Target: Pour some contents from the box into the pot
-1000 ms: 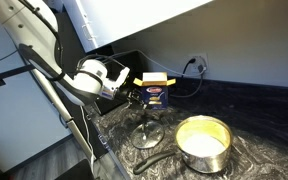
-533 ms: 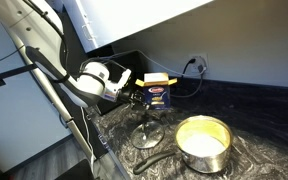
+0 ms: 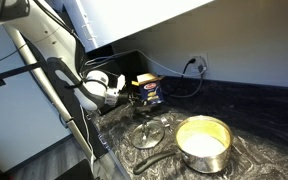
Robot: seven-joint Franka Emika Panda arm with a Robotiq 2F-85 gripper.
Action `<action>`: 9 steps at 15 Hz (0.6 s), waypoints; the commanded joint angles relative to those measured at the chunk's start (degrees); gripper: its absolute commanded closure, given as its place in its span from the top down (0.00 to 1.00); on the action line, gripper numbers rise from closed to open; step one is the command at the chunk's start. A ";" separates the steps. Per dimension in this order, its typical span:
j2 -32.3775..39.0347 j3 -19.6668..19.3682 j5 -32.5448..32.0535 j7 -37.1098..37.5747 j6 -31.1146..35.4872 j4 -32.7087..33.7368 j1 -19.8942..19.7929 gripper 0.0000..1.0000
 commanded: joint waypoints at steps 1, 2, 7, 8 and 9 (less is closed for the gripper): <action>4.76 0.37 -2.83 0.22 -1.71 4.17 1.89 0.23; 5.99 0.32 -3.52 0.44 -1.45 4.85 2.26 0.23; 10.64 0.16 -4.99 0.50 -1.25 7.63 3.34 0.23; 11.29 0.16 -4.92 0.48 -1.21 7.97 3.42 0.23; 11.84 0.13 -4.89 0.47 -1.15 8.25 3.47 0.23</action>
